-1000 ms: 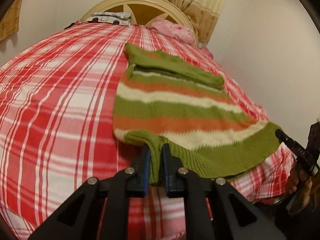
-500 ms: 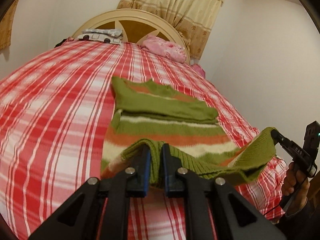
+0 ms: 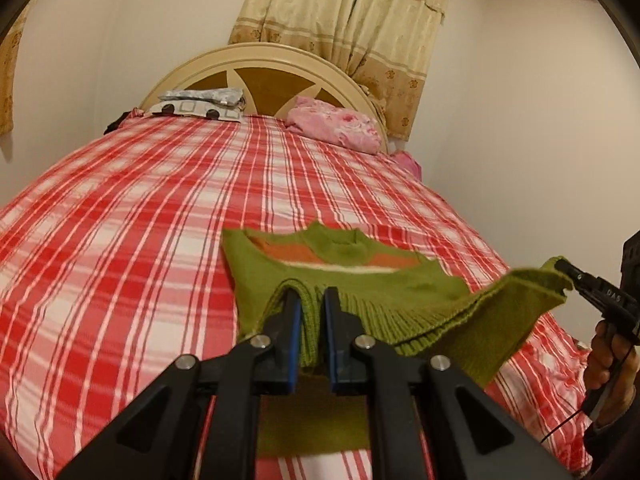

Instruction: Fold small clothes

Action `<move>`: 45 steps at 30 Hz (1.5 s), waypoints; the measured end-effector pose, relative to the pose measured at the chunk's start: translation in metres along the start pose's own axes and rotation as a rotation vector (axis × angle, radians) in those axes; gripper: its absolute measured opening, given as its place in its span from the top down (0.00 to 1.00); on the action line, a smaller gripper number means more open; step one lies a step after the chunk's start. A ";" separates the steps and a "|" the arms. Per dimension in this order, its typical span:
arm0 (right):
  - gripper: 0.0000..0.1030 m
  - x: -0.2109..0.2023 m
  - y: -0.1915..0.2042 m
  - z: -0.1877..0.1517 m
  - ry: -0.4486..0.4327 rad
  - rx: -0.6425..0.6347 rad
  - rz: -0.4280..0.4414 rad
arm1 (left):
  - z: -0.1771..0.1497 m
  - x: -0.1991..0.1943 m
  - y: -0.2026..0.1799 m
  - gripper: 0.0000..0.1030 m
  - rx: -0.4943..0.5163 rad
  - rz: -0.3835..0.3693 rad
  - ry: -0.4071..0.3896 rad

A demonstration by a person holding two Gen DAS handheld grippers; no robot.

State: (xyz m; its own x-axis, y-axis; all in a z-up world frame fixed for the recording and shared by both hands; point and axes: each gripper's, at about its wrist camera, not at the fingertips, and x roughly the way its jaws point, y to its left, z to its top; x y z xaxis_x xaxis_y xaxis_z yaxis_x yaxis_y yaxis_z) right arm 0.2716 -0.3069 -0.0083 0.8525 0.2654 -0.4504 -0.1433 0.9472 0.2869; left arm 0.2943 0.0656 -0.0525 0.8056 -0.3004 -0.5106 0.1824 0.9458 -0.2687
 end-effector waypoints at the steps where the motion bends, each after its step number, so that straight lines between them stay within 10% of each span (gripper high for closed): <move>1: 0.91 0.006 -0.002 0.005 0.003 -0.001 -0.002 | 0.006 0.007 0.002 0.89 -0.001 0.002 0.001; 13: 0.91 0.123 -0.037 0.066 0.082 0.010 -0.039 | 0.062 0.098 0.026 0.89 -0.001 0.068 0.021; 29: 0.85 0.285 -0.092 0.041 0.358 0.022 -0.116 | 0.048 0.206 0.060 0.80 -0.064 0.181 0.184; 30: 0.80 0.288 -0.092 0.041 0.363 0.014 -0.127 | 0.047 0.207 0.060 0.74 -0.070 0.188 0.190; 32: 0.40 0.292 -0.094 0.042 0.358 -0.004 -0.168 | 0.045 0.200 0.059 0.65 -0.065 0.194 0.188; 36: 0.40 0.280 -0.098 0.041 0.343 0.010 -0.141 | 0.041 0.179 0.054 0.43 -0.040 0.220 0.172; 45: 0.40 0.197 -0.105 -0.002 0.377 0.018 -0.143 | -0.004 0.135 0.071 0.36 -0.065 0.252 0.227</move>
State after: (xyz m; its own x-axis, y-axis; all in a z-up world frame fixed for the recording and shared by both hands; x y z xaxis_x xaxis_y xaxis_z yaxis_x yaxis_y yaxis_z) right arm 0.4540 -0.3532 -0.1286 0.6184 0.1822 -0.7644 -0.0254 0.9769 0.2123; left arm 0.4137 0.0921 -0.1440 0.6733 -0.0847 -0.7345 -0.0491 0.9861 -0.1588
